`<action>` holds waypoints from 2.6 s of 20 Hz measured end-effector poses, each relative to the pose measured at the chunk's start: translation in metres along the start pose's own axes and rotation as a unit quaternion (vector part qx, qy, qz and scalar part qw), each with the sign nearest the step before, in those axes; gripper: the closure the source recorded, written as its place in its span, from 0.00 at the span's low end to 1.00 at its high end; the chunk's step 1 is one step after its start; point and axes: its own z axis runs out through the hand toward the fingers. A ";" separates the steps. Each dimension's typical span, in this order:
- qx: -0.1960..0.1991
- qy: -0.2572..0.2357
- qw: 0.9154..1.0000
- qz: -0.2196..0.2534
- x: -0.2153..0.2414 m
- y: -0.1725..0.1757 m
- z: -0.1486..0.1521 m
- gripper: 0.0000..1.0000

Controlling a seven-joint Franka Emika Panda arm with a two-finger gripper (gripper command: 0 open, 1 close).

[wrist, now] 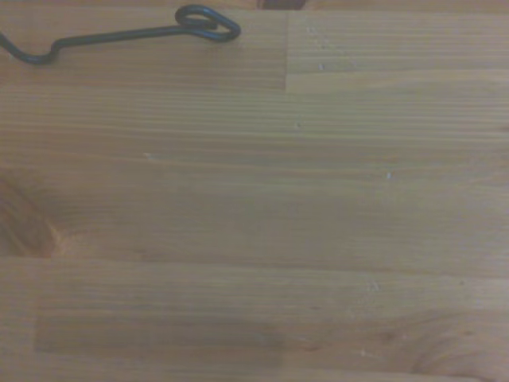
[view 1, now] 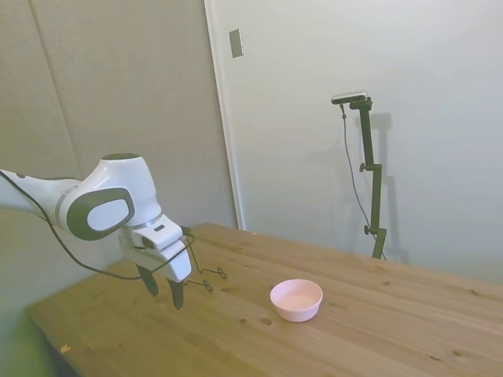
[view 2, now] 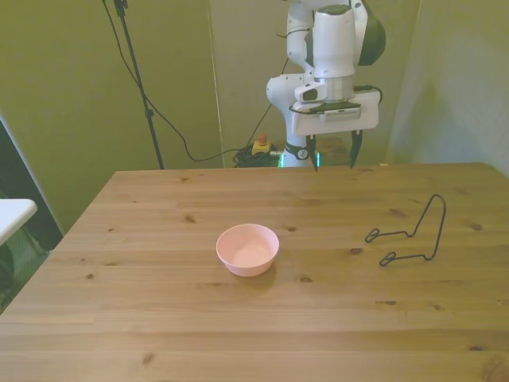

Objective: Load the bowl

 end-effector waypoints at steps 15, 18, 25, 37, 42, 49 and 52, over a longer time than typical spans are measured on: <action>-0.029 0.110 0.993 0.039 0.137 -0.007 -0.020 0.00; -0.028 0.119 0.991 0.046 0.165 -0.017 -0.005 0.00; -0.036 0.120 0.990 0.066 0.203 -0.040 0.038 0.00; -0.051 0.123 0.987 0.087 0.233 -0.036 0.076 1.00; -0.052 0.122 0.987 0.088 0.233 -0.036 0.078 1.00; -0.052 0.120 0.987 0.089 0.233 -0.036 0.080 1.00; -0.051 0.119 0.987 0.090 0.233 -0.036 0.080 1.00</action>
